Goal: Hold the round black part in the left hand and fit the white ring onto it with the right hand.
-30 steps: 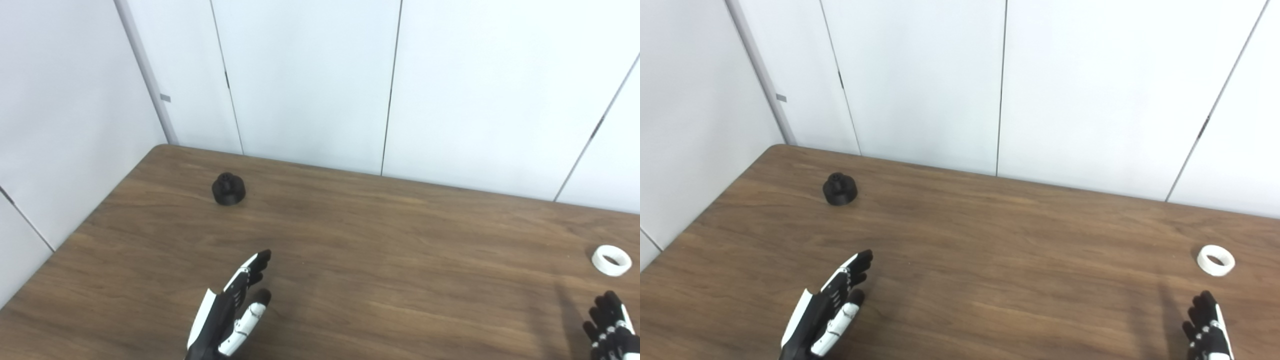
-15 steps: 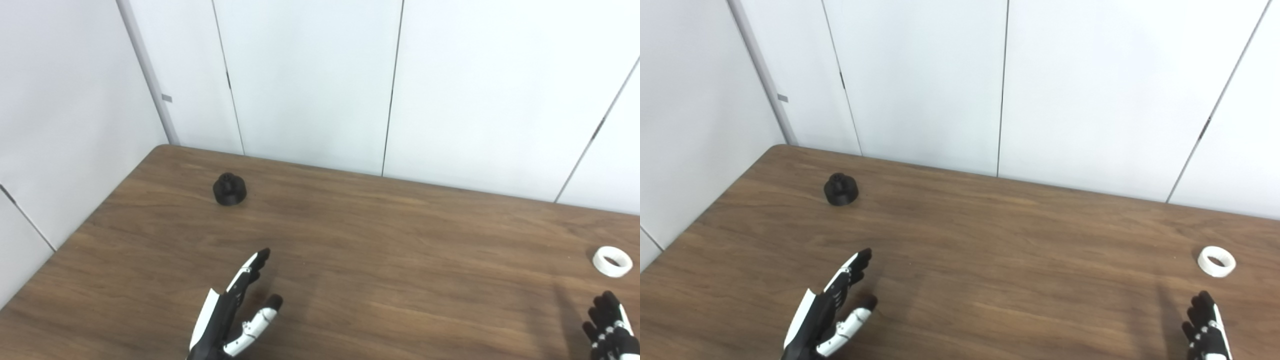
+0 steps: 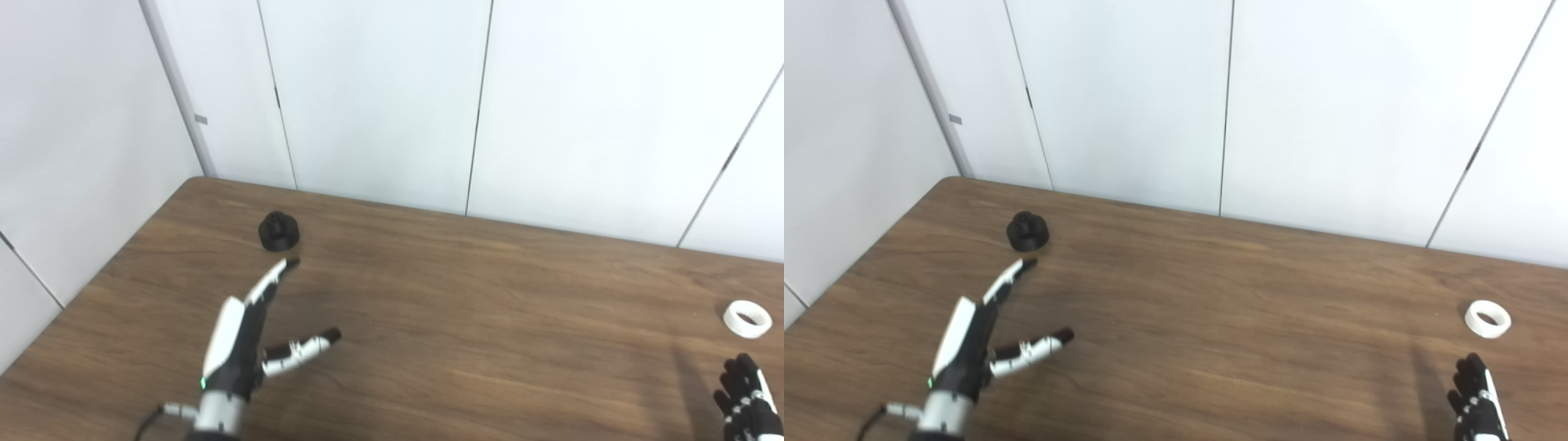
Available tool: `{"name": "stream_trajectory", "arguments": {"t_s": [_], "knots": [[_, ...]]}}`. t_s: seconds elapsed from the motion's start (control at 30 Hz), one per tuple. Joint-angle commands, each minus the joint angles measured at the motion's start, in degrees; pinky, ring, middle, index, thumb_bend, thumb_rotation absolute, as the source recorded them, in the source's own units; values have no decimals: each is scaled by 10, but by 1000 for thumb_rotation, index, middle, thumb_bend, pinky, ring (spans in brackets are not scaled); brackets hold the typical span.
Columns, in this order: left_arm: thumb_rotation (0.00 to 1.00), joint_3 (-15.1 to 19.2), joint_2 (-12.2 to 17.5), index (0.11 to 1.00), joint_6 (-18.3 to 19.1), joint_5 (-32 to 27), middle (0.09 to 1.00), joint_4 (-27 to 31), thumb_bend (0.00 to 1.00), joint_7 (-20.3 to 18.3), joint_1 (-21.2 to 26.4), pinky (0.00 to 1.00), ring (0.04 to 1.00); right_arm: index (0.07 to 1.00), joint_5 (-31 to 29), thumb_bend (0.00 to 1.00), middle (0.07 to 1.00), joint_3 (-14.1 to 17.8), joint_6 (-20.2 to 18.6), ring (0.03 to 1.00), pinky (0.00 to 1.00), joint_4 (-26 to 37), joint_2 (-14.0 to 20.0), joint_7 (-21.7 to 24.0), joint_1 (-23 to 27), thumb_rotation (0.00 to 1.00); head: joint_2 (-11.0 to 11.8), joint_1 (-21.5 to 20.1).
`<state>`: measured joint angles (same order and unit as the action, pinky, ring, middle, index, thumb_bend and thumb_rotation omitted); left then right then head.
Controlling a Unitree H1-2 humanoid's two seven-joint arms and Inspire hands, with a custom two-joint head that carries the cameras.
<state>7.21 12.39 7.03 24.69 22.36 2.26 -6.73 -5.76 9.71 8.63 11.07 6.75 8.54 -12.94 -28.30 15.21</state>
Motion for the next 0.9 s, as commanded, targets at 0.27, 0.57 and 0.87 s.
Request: {"name": "stream_trajectory", "arguments": {"t_s": [0.27,0.57,0.87], "knots": [[372,16,66,867,59,52,952,-24,910,-11,73,935,979,1000,2,471,995,-8,17,1000,1000,-31,0,3,-61,1000,-1,-1],[393,20,108,847,96,81,943,-92,925,-11,128,1000,979,996,5,483,989,-9,16,1000,1000,-32,0,3,-59,1000,-2,0],[382,24,121,816,100,80,917,-193,904,27,182,1000,957,1000,18,456,993,-11,12,998,994,-29,0,1,-60,1000,-2,1]]}}
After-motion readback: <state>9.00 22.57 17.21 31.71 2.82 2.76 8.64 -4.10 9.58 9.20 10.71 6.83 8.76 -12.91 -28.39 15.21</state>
